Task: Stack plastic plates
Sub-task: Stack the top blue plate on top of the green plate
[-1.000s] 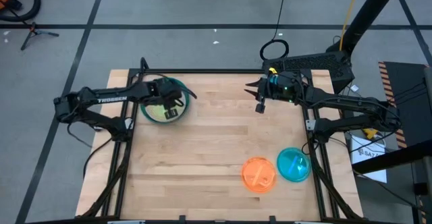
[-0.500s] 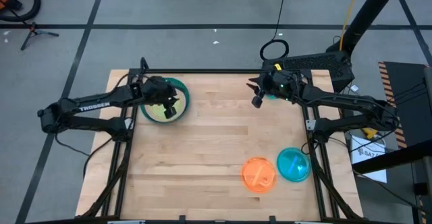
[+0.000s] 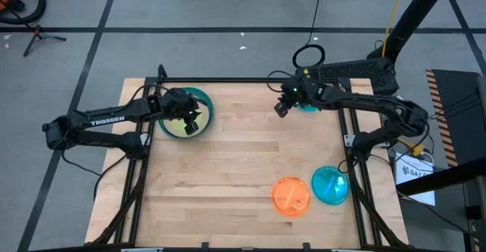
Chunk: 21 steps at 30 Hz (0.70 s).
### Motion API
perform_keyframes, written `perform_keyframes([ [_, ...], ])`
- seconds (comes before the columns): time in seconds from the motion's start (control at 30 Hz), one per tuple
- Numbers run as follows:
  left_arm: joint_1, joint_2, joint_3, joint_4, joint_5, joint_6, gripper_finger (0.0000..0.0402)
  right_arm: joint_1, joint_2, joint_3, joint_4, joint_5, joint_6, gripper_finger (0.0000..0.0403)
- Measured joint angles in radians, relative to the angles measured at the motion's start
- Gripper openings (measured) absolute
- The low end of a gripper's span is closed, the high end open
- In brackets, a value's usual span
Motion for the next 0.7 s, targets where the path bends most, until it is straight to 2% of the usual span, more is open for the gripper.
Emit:
perform_keyframes([
  [0.17,0.000,0.000,0.000,0.000,0.000,-0.011,0.0113,-0.047,0.057,0.006,-0.163,-0.001,0.137,0.0090],
  [0.3,0.000,0.000,0.000,0.000,0.000,-0.012,0.0113,-0.085,0.091,0.006,-0.232,-0.001,0.187,0.0098],
  [0.4,0.000,0.000,0.000,0.000,0.000,-0.013,0.0113,-0.108,0.114,0.006,-0.225,0.003,0.212,0.0110],
  [0.5,0.000,0.000,0.000,0.000,0.000,-0.015,0.0113,-0.132,0.139,0.006,-0.219,0.050,0.245,0.0122],
  [0.7,0.000,0.000,0.000,-0.001,0.000,-0.019,0.0113,-0.167,0.182,0.006,-0.210,0.052,0.252,0.0127],
])
